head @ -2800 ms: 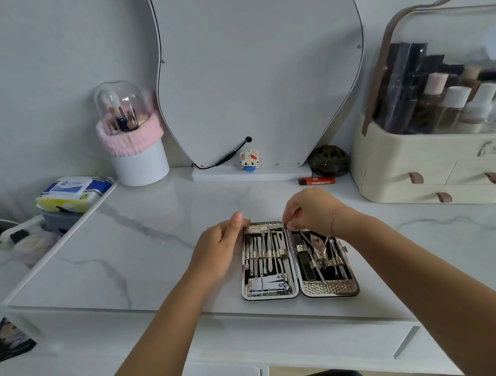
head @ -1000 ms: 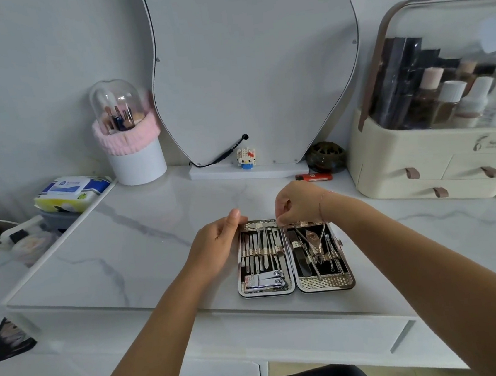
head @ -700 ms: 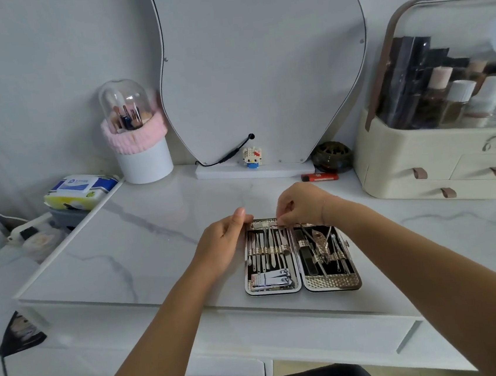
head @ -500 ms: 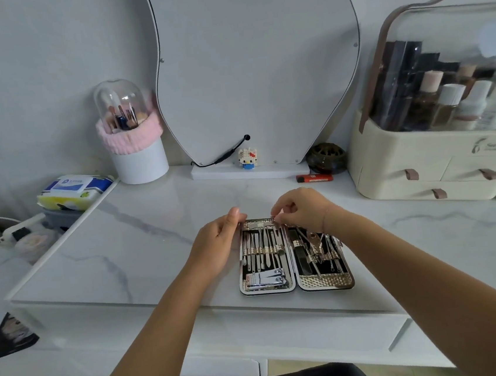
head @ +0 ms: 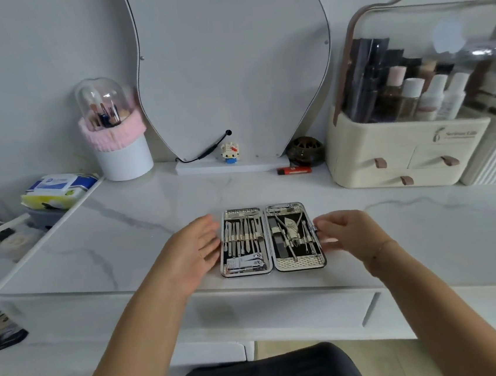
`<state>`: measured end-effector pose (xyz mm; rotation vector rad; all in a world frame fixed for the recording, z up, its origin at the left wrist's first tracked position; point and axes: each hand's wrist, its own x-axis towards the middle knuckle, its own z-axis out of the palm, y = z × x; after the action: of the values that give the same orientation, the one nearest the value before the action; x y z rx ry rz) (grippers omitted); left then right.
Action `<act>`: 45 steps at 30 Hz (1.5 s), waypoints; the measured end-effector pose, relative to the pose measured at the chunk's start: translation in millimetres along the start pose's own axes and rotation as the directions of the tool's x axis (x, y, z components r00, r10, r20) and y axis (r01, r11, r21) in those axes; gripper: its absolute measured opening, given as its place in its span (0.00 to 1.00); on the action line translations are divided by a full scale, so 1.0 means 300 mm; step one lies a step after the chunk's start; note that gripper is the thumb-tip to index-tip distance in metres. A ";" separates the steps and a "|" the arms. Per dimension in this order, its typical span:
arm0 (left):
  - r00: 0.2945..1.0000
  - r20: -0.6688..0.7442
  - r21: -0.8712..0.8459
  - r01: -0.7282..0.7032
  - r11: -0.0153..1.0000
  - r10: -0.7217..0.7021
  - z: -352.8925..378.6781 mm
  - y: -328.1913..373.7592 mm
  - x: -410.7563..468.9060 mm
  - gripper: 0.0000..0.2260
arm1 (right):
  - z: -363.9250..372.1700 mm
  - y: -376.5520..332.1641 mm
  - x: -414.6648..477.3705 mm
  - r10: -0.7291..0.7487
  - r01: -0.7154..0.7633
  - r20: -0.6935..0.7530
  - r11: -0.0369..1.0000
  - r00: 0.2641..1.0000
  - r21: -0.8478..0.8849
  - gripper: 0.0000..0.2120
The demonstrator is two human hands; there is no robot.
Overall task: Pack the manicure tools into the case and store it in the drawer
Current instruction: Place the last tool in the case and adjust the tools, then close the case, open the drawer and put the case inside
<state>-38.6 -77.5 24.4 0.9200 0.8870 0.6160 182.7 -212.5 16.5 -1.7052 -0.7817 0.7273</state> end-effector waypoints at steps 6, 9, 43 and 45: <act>0.996 0.014 -0.242 -0.082 0.967 0.088 0.050 0.023 -0.005 0.18 | 0.035 -0.014 -0.051 0.031 -0.032 0.005 0.988 0.999 0.150 0.12; 0.967 0.099 -0.188 -0.214 0.958 0.236 0.104 0.005 -0.012 0.13 | 0.062 -0.017 -0.085 0.053 -0.061 0.040 0.968 0.998 0.245 0.13; 0.631 0.604 0.784 -0.579 -0.223 0.487 0.020 -0.190 0.031 0.28 | 0.006 0.094 -0.100 -0.472 0.505 0.184 0.778 0.862 -0.373 0.14; 0.630 0.605 0.784 -0.578 -0.227 0.487 0.052 -0.201 0.011 0.32 | -0.051 0.126 -0.198 -0.522 0.472 -0.148 0.838 0.840 -0.273 0.11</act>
<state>-18.4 -110.5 -24.5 2.8118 0.6877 0.6531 164.5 -276.5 -11.3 -1.6382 -1.1291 0.0857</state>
